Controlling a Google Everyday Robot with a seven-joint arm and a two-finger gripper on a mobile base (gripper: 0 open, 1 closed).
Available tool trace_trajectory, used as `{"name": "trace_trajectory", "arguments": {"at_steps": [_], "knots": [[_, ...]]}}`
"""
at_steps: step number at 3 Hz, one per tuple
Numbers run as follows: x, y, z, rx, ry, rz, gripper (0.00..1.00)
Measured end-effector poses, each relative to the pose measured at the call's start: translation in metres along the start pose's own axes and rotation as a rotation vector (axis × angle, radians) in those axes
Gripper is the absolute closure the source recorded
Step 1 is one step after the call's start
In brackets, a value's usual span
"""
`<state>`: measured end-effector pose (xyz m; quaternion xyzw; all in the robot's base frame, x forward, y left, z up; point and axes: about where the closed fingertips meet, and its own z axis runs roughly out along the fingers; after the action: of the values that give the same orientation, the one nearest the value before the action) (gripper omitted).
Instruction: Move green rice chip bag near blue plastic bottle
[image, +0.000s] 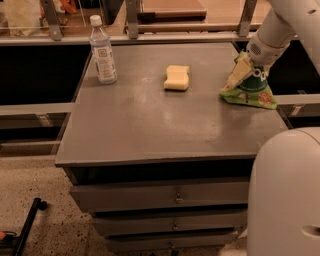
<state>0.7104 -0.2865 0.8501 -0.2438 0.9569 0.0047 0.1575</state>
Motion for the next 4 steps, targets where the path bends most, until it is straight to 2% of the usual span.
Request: {"name": "trace_trajectory", "arguments": {"at_steps": [1,2,4], "knots": [[-0.011,0.021,-0.037,-0.147,-0.145,-0.065,1.00],[-0.019,0.038,-0.071,-0.245,-0.250,-0.118,1.00],[-0.031,0.072,-0.110,-0.361,-0.352,-0.208,1.00]]}}
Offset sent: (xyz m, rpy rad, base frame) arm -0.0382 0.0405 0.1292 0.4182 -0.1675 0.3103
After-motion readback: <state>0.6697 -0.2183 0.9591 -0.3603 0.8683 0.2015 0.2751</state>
